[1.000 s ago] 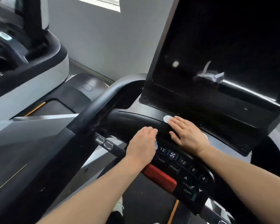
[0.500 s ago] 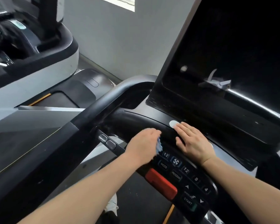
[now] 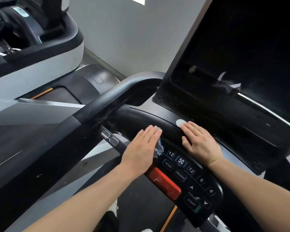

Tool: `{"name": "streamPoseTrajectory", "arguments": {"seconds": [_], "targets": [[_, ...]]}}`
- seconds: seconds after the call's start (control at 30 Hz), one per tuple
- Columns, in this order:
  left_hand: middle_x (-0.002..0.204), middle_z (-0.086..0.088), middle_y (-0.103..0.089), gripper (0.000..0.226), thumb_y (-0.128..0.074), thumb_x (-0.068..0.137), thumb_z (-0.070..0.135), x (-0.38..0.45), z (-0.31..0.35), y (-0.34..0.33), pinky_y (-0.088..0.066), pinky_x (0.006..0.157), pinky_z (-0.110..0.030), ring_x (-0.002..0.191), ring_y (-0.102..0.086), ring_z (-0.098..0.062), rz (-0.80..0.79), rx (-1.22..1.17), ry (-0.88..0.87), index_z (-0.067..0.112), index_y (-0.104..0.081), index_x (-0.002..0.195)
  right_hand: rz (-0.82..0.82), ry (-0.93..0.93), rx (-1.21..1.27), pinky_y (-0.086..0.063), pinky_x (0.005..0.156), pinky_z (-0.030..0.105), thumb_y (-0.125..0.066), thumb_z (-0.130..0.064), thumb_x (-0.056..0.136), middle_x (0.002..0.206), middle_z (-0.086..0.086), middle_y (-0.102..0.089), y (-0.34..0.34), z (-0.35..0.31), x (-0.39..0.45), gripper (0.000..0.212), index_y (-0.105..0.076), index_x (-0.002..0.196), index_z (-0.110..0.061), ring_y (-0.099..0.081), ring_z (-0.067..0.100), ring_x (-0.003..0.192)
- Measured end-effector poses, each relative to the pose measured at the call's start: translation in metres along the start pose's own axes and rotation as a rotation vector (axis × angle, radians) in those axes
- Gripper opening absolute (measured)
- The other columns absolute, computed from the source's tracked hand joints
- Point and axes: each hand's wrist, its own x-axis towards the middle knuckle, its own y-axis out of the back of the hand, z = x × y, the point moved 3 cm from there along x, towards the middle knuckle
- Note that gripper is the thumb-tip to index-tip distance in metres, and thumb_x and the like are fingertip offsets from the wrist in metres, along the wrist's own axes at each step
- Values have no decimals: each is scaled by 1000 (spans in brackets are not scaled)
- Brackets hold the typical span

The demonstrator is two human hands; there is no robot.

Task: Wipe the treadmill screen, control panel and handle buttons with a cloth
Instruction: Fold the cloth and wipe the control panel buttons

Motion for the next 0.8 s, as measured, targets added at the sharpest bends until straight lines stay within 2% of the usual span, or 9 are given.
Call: {"name": "streamPoseTrajectory", "arguments": {"seconds": [0.07, 0.2, 0.3, 0.37, 0.43, 0.53, 0.63, 0.7, 0.8], "targets": [[168, -16, -32, 69, -22, 94, 10, -3, 6, 3, -24, 129, -44, 158, -24, -30, 27, 35, 68, 3, -30, 162, -3, 0, -1, -9, 127, 19, -45, -39, 104, 150, 8, -61, 0, 0, -1, 55, -60, 148, -11, -49, 27, 144], [165, -17, -37, 59, -28, 100, 3, -47, 29, -10, -34, 124, -46, 157, -29, -31, 24, 26, -90, 1, -37, 158, -30, 14, -30, -10, 126, 22, -43, -45, 103, 151, 7, -60, -2, 1, -1, 59, -57, 151, -13, -47, 26, 145], [160, -17, -45, 60, -31, 96, 2, -39, 11, -1, -42, 119, -45, 153, -37, -30, 101, -22, 43, 0, -44, 155, -37, 33, -51, -16, 124, 27, -43, -49, 103, 152, 6, -59, -3, 3, 0, 62, -54, 154, -15, -47, 27, 145], [159, -18, -46, 59, -33, 96, 3, -44, 29, -6, -41, 120, -45, 153, -37, -32, 119, -12, 72, -1, -44, 154, -49, 29, -51, -18, 123, 28, -42, -51, 103, 154, 4, -57, -3, 4, 0, 63, -50, 156, -17, -46, 27, 146], [160, -18, -45, 57, -35, 98, 3, -57, 43, -16, -40, 120, -45, 154, -35, -31, 78, -14, 5, -1, -42, 155, -60, 25, -57, -19, 123, 30, -41, -52, 103, 156, 2, -55, -3, 2, -1, 64, -47, 158, -19, -44, 25, 147], [161, -17, -43, 56, -38, 100, -1, -40, 17, -11, -39, 122, -43, 155, -34, -28, 117, -88, 14, -1, -42, 155, -51, 16, -51, -19, 123, 30, -41, -52, 103, 157, 1, -54, -3, 2, -1, 64, -49, 157, -19, -44, 23, 148], [165, -19, -36, 58, -33, 101, 1, -33, 22, -18, -30, 126, -44, 159, -22, -30, 103, -40, 81, -1, -33, 159, -58, -3, -49, -14, 123, 26, -41, -51, 102, 156, 1, -55, -2, 3, -1, 64, -51, 155, -18, -44, 23, 147], [167, -17, -33, 57, -35, 104, 3, -62, 38, -30, -29, 126, -43, 160, -17, -30, 93, -31, -5, 0, -30, 161, -74, -5, -45, -14, 123, 26, -41, -52, 102, 156, 1, -55, -3, 1, -3, 64, -52, 155, -17, -44, 23, 147], [162, -14, -43, 55, -48, 101, -3, -74, 16, -24, -37, 123, -42, 157, -31, -25, 97, -125, -78, 2, -43, 156, -62, -1, -50, -18, 123, 29, -41, -51, 102, 155, 2, -56, -4, 3, -1, 64, -53, 154, -17, -45, 23, 147]]}}
